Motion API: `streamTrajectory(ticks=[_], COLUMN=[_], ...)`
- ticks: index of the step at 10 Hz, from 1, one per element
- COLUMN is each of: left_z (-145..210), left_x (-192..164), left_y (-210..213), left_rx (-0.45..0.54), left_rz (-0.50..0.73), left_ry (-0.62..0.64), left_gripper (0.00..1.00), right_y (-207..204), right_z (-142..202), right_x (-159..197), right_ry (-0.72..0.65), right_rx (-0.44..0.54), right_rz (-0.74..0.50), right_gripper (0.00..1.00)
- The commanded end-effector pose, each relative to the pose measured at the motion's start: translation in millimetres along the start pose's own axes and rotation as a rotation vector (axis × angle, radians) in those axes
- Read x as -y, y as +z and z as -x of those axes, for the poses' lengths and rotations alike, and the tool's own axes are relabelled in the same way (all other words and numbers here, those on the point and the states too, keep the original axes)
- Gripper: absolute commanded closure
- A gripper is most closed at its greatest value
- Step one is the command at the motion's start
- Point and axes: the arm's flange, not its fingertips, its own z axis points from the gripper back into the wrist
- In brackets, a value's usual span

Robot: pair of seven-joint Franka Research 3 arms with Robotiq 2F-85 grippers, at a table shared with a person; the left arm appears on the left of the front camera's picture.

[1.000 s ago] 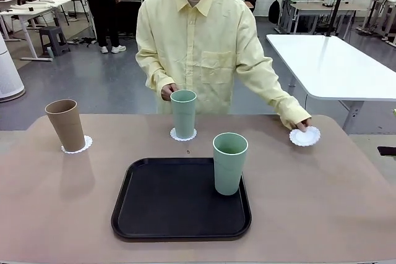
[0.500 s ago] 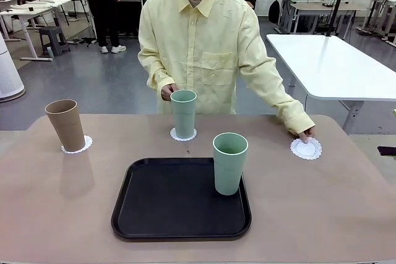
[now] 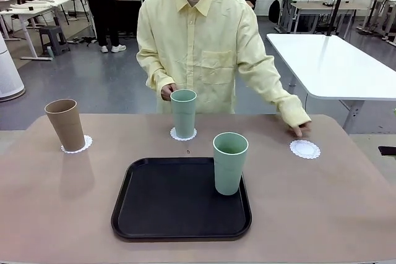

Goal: Place coasters on the table and set cups on them.
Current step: Take one Reusable plastic cup from the Flat Tray and place it on a coaster set by the human.

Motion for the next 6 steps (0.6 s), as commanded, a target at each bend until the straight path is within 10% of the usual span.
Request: streamTrajectory(ticks=[1, 6], left_z=[0.9, 0.9], left_x=[-2.1, -2.1], left_y=[0.9, 0.9], left_rx=[0.003, 0.003], left_rz=[0.000, 0.000], left_ry=[0.011, 0.011], left_gripper=[0.00, 0.00], right_y=[0.1, 0.1], right_z=[-0.1, -0.1], right_x=[-1.4, -1.4], right_ry=[0.010, 0.010], right_rx=[-0.001, -0.001], right_rz=[-0.013, -0.013], right_gripper=[0.00, 0.00])
